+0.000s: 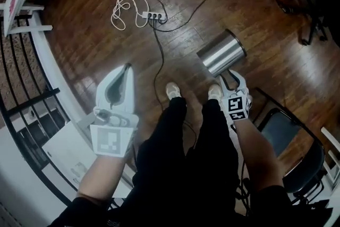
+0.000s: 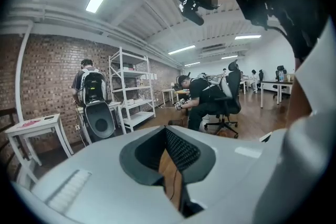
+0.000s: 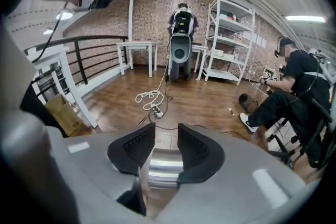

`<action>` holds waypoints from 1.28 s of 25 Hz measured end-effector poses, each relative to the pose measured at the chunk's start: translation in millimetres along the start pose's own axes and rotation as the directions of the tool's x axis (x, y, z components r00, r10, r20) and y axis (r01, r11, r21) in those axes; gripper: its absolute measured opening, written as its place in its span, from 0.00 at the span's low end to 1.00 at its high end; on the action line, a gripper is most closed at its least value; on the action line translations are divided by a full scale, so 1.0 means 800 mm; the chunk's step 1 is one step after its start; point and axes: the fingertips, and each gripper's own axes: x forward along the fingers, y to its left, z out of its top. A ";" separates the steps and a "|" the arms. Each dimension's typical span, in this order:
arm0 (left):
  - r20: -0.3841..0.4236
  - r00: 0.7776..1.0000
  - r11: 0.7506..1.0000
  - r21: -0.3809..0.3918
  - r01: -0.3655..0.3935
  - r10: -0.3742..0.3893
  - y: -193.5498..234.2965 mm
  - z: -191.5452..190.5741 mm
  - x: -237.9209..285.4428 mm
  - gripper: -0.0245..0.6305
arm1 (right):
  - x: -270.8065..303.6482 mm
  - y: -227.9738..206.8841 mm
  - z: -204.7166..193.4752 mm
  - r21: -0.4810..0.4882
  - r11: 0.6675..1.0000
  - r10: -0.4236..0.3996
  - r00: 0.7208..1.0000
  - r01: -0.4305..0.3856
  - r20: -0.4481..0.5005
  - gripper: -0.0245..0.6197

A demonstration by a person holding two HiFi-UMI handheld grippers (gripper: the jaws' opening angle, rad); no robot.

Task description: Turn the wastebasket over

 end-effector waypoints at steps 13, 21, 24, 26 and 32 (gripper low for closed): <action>-0.091 0.989 0.993 -0.023 -0.116 0.113 0.061 -0.143 -0.023 0.04 | 0.205 0.033 -0.165 -0.190 0.982 -0.055 0.954 -0.002 -0.293 0.43; -0.058 0.989 0.990 -0.009 -0.138 0.137 0.069 -0.185 0.005 0.04 | 0.276 0.042 -0.240 -0.317 0.948 -0.099 0.912 -0.035 -0.398 0.47; -0.072 0.988 0.991 0.007 -0.135 0.135 0.070 -0.193 0.004 0.04 | 0.288 0.048 -0.265 -0.408 0.910 -0.139 0.880 -0.067 -0.455 0.52; -0.076 0.989 0.991 0.034 -0.126 0.128 0.070 -0.195 0.004 0.04 | 0.292 0.049 -0.276 -0.466 0.882 -0.167 0.875 -0.074 -0.454 0.56; -0.062 0.990 0.991 0.047 -0.126 0.129 0.075 -0.191 0.006 0.04 | 0.294 0.037 -0.243 -0.434 0.901 -0.187 0.909 0.007 -0.372 0.47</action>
